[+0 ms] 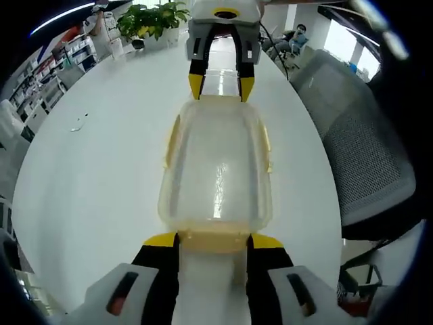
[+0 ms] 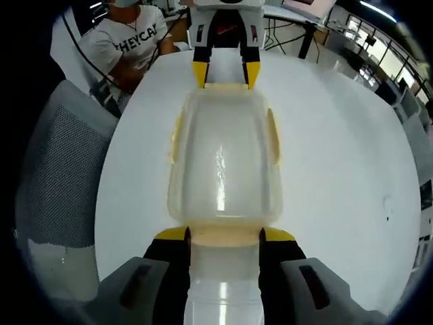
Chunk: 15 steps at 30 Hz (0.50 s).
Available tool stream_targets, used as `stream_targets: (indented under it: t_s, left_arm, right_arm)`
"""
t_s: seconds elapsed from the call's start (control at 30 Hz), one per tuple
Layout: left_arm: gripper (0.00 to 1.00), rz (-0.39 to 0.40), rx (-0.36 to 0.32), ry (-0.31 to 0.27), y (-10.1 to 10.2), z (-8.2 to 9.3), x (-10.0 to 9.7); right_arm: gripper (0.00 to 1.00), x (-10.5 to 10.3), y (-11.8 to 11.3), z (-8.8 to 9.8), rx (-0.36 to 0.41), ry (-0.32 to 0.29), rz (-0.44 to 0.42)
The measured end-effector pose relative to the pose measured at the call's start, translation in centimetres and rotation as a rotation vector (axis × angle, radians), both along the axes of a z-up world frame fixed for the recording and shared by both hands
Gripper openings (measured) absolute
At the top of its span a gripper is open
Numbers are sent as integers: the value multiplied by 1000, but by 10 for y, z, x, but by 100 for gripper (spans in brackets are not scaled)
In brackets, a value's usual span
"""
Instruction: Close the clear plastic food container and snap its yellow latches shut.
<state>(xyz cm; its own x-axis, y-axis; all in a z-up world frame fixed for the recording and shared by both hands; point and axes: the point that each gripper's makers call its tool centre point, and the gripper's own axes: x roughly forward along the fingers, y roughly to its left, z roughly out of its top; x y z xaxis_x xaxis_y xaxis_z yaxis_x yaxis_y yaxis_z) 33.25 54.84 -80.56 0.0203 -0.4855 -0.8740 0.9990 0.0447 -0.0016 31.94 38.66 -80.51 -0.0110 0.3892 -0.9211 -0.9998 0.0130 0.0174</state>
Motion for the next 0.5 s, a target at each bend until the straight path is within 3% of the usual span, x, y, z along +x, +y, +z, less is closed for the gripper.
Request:
stream_targets:
  t_s: [0.2, 0.5]
  left_arm:
    - [33, -6, -12, 3, -1, 20, 6]
    - [33, -16, -4, -20, -11, 27, 14]
  right_arm:
    - [36, 4, -1, 16, 12, 0, -5]
    - [36, 9, -9, 21, -2, -21, -17]
